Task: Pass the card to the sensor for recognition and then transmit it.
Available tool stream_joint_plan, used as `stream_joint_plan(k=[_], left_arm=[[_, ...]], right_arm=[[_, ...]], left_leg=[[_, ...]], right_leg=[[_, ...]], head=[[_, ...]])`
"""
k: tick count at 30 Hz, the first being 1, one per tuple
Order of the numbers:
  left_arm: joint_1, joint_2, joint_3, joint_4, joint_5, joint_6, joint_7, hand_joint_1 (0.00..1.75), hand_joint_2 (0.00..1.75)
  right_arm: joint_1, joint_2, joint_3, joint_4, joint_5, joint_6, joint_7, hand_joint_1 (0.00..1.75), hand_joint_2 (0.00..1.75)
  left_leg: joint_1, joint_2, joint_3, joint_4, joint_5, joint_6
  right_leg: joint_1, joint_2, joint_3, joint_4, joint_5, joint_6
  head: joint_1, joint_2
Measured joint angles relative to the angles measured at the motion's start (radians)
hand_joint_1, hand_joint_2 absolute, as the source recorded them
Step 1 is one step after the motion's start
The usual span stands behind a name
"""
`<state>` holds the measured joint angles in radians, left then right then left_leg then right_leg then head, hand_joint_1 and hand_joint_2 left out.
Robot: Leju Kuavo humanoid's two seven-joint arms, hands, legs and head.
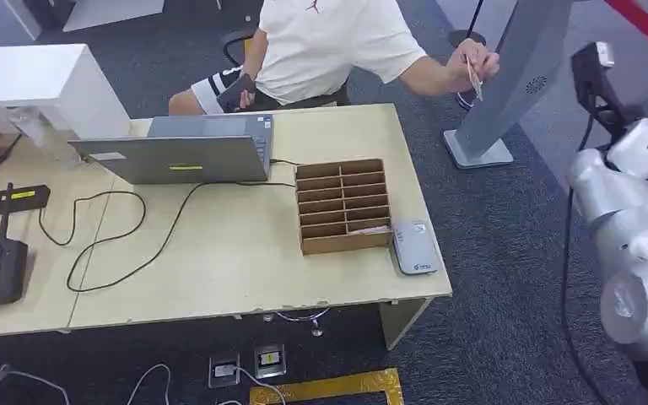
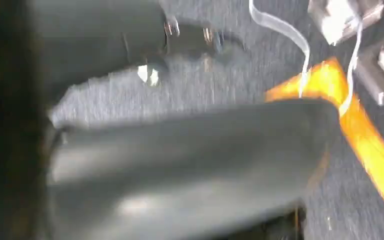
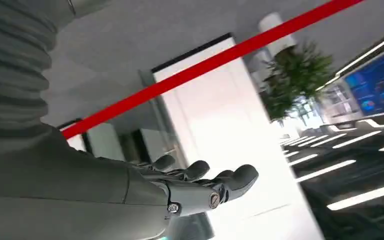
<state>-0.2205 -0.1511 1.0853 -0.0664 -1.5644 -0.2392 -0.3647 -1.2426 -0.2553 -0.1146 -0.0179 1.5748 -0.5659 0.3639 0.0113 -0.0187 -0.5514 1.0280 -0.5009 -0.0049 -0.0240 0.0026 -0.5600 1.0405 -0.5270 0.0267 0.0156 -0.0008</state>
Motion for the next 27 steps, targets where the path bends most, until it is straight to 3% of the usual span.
stream_joint_plan(k=[1,2,5,6,7,9,11,15,20,27], left_arm=[[-0.007,0.004,-0.01,0.0,0.0,0.0,0.002,0.0,0.0],[-0.013,0.009,-0.018,0.0,0.0,0.0,0.002,0.0,0.0],[-0.017,0.018,-0.038,0.0,0.0,0.0,0.002,0.0,0.0],[-0.015,0.021,-0.044,0.0,0.0,0.0,0.002,0.0,0.0],[-0.006,0.028,-0.048,0.0,0.0,0.0,0.002,0.0,0.0],[-0.012,0.035,-0.063,0.0,0.0,0.0,0.002,0.0,0.0],[-0.033,0.036,-0.076,0.0,0.0,0.0,0.002,0.0,0.0],[-0.044,0.032,-0.092,0.0,0.0,0.0,-0.009,0.0,0.0],[-0.038,0.032,-0.091,0.001,0.0,-0.002,-0.031,0.0,0.0],[-0.011,0.032,-0.087,0.001,0.0,-0.002,-0.042,0.0,0.0]], right_arm=[[0.005,0.021,0.035,-0.009,-0.029,0.054,0.016,0.0,1.75],[0.04,0.022,0.076,-0.036,-0.094,0.15,0.06,0.0,1.75],[0.145,-0.058,0.268,-0.227,-0.438,0.595,0.278,0.0,1.75],[0.165,-0.082,0.355,-0.343,-0.5,0.705,0.279,0.0,1.75],[0.171,-0.093,0.422,-0.465,-0.504,0.748,0.279,0.0,1.75],[0.164,-0.087,0.548,-0.677,-0.511,0.688,0.28,0.0,1.75],[0.15,-0.087,0.679,-0.792,-0.523,0.648,0.28,0.0,1.75],[0.112,-0.071,0.92,-0.927,-0.554,0.639,0.279,0.0,1.75],[0.078,-0.008,1.136,-0.946,-0.613,0.573,0.277,0.0,1.75],[0.054,0.021,1.3,-0.945,-0.633,0.496,0.277,0.0,1.75]], left_leg=[[0.001,0.0,0.002,0.0,0.0,0.0],[0.002,-0.001,0.004,0.001,0.0,-0.001],[0.002,-0.015,-0.003,0.004,0.002,0.001],[-0.002,-0.012,-0.011,0.004,0.003,0.002],[-0.006,0.004,-0.016,0.003,0.003,0.002],[-0.008,0.03,-0.018,0.003,0.002,0.001],[-0.006,0.029,-0.015,0.003,0.002,0.001],[-0.003,0.014,-0.02,0.003,0.007,-0.001],[-0.001,0.006,-0.021,0.003,0.009,-0.002],[-0.001,0.004,-0.021,0.003,0.009,-0.002]], right_leg=[[0.001,0.0,-0.002,0.0,-0.001,-0.001],[0.003,-0.001,0.001,-0.002,0.0,-0.001],[0.002,-0.014,0.006,-0.002,0.0,-0.001],[-0.002,-0.01,-0.003,0.002,0.002,0.001],[-0.006,0.006,-0.017,0.005,0.007,0.0],[-0.009,0.032,-0.03,0.007,0.012,0.0],[-0.006,0.03,-0.027,0.006,0.012,0.0],[-0.004,0.014,-0.026,0.007,0.012,0.0],[-0.001,0.007,-0.025,0.006,0.012,-0.001],[-0.001,0.005,-0.024,0.006,0.011,-0.001]], head=[[0.0,0.0],[-0.003,0.0],[-0.001,0.0],[0.004,0.0],[0.009,0.0],[0.005,0.0],[0.004,0.0],[0.005,0.0],[0.005,0.0],[0.005,0.0]])
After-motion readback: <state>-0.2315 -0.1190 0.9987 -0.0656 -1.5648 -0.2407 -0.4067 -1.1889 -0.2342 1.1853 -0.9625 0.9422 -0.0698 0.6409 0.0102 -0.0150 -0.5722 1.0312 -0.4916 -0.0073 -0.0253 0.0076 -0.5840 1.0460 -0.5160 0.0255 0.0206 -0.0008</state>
